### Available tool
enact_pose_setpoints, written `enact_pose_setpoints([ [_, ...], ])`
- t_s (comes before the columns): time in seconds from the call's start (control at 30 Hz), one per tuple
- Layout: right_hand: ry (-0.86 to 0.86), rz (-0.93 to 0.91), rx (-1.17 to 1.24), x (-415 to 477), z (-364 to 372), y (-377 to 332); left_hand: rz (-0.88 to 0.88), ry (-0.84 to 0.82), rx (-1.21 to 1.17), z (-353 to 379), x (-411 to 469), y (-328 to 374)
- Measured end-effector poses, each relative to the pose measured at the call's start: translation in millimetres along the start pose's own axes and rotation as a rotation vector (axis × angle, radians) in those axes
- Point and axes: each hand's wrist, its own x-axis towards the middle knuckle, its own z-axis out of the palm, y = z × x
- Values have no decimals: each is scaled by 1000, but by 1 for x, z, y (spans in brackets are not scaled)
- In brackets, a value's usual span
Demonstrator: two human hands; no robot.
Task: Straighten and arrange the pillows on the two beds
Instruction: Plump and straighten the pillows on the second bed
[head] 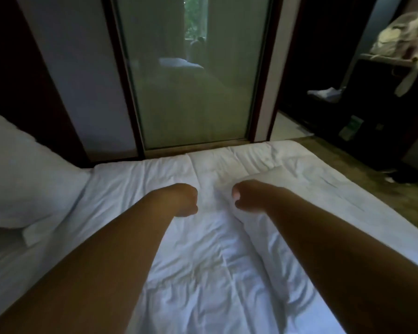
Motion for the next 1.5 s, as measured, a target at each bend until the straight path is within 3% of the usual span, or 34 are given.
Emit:
enact_pose_setpoints([
  [0.23,107,228,33,-34,-31,262,72,-10,57,20,107,207],
  [0.43,72,311,70,-30,-21,382,99,-52,147,39,176,311],
  [0.67,-17,277,173,29,25,432,54,-140,203,76,249,327],
  [0.87,-102,317,162,116,60,461,103,-117,68,107,340,314],
  [1.1,-154,326,19,235,122,459,229,14,332,132,475,308],
  [1.2,-143,393,193,288,139,459,94,-47,385,130,521,298],
  [1.33,-215,413,265,336,153,463,-122,-121,104,133,566,275],
  [1.5,-221,495,250,362,183,470,-102,-56,107,167,596,271],
])
